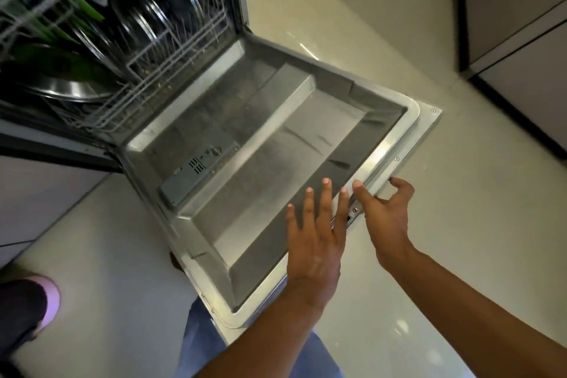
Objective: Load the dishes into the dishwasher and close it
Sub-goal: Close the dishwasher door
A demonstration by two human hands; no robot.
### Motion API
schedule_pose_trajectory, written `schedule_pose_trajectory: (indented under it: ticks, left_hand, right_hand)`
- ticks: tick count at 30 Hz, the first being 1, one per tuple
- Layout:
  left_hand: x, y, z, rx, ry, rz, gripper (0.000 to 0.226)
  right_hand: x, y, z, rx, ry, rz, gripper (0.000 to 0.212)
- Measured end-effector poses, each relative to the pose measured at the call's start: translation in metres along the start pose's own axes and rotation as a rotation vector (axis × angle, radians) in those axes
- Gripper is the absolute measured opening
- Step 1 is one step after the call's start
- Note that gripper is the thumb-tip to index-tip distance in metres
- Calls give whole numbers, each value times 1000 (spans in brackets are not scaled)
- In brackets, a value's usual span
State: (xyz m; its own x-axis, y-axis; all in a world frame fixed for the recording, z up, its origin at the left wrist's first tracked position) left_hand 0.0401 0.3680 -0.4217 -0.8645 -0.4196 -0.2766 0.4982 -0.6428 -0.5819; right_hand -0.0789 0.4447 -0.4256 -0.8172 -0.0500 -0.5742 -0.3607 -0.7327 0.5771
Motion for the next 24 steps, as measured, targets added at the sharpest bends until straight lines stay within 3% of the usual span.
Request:
schedule_pose_trajectory:
  ticks: [3, 7, 11, 15, 19, 24]
  left_hand:
    - [-3, -9, 30, 65, 72, -42, 178]
    - [-9, -14, 95, 142, 71, -59, 166]
    - [-8, -26, 170, 251, 48, -59, 135]
    - [-10, -25, 232, 285, 60, 31, 124]
    - [-7, -19, 292, 301, 33, 109, 122]
    - [-5, -2, 354, 336, -33, 122, 110]
  right_hand:
    - [-20, 32, 6, 18, -18, 42, 67]
    - [-57, 86, 24, -149, 24, 261, 67]
    - [-102, 157, 37, -761, -68, 740, 94]
    - [-130, 211, 21, -1276, 43, 1203, 108]
    - [-147, 275, 6, -1364, 108, 1400, 100]
    - [-159, 344, -9, -1478, 123, 1550, 111]
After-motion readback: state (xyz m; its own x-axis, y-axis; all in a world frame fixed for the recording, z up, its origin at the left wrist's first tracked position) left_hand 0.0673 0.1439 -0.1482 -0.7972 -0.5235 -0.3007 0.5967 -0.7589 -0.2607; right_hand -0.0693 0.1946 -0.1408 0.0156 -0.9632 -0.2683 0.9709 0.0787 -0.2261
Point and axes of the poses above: each hand's wrist, its own x-axis towards the middle knuckle, its own z-axis out of the back of the hand, y = z × x, the point moved 5 cm from there along x, towards the middle knuckle, and after that the axes turned 14 degrees about -x, right-handed, at the moved point
